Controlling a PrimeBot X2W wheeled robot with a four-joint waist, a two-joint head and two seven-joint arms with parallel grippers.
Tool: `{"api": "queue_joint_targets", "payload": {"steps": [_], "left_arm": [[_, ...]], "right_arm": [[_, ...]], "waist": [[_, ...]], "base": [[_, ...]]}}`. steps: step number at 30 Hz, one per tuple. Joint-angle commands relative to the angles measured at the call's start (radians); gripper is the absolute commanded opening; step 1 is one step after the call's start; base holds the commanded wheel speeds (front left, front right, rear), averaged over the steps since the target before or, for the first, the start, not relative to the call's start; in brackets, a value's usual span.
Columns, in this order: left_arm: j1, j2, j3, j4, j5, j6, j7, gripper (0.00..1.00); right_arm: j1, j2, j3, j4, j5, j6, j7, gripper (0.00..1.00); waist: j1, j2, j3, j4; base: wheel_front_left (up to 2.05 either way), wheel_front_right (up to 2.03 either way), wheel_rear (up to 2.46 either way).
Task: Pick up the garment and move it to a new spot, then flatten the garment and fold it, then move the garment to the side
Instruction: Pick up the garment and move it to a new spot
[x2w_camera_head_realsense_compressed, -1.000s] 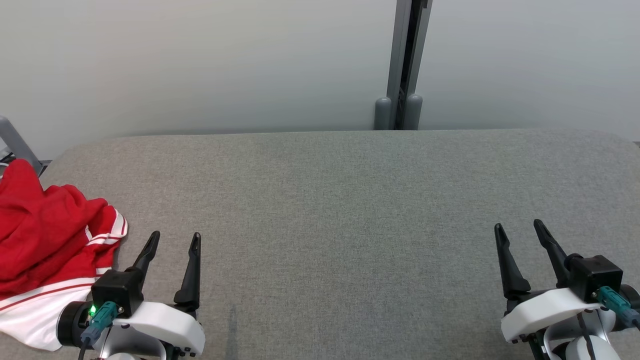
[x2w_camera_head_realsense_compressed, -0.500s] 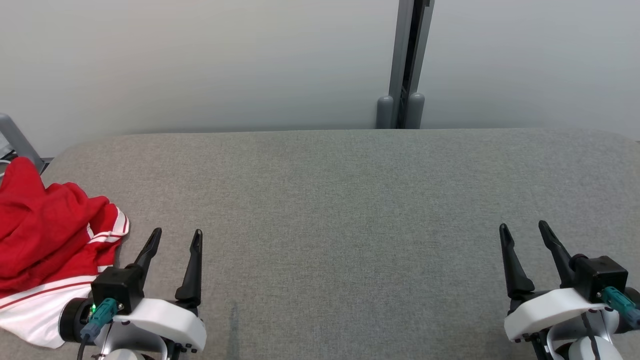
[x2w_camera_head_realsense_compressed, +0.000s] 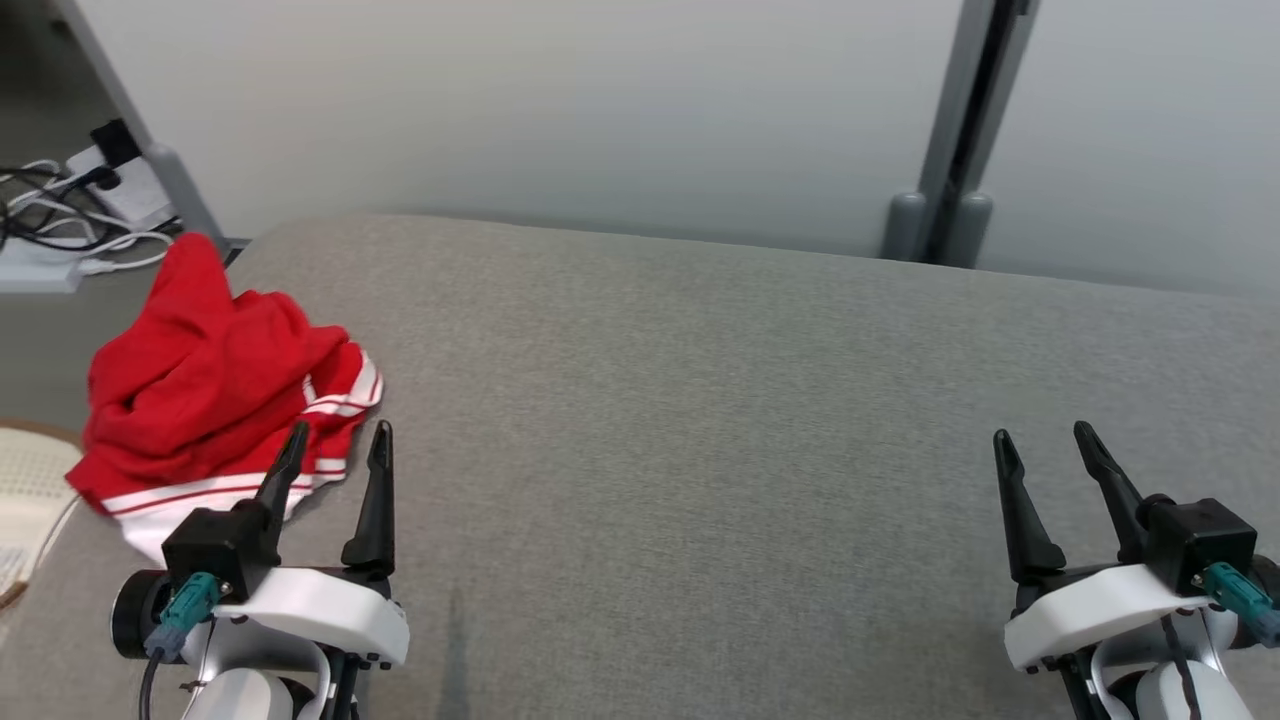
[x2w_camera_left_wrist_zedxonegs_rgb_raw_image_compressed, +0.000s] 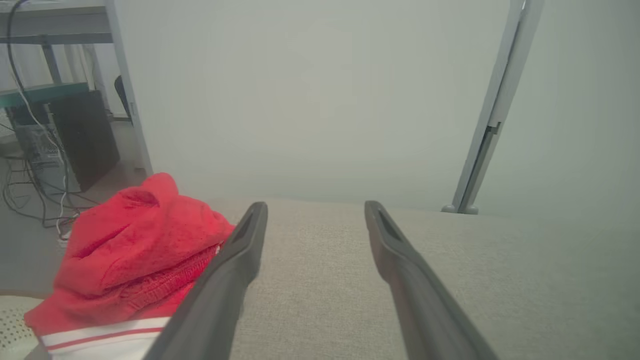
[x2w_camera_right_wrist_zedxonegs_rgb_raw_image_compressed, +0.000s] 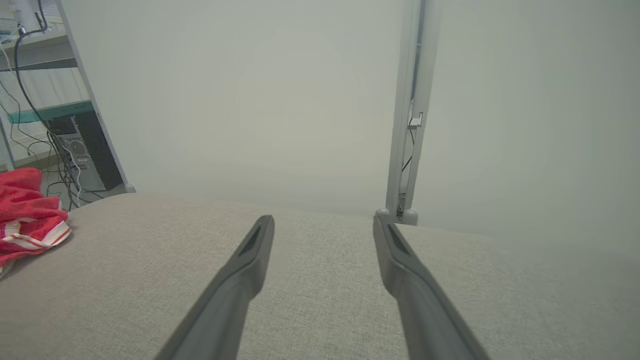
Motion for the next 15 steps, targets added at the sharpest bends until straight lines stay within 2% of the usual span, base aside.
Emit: {"api": "queue_joint_targets", "payload": {"steps": [1, 9, 15], "left_arm": [[-0.009, 0.002, 0.006, 0.001, -0.009, 0.007, -0.006, 1.0], [-0.004, -0.003, 0.021, -0.001, -0.022, 0.023, -0.025, 1.0], [0.003, -0.003, 0.032, 0.002, -0.041, 0.025, -0.033, 1.0]], "right_arm": [[-0.012, -0.005, 0.0, -0.003, -0.002, 0.001, 0.004, 1.0], [-0.022, -0.005, 0.016, -0.031, -0.004, 0.001, 0.014, 1.0], [-0.025, -0.006, 0.027, -0.037, -0.002, 0.001, 0.019, 1.0]], "waist": [[0.0, 0.0, 0.013, 0.057], [0.0, 0.0, 0.034, 0.216], [0.0, 0.0, 0.042, 0.298]], "base": [[0.0, 0.0, 0.0], [0.0, 0.0, 0.0], [0.0, 0.0, 0.0]]}}
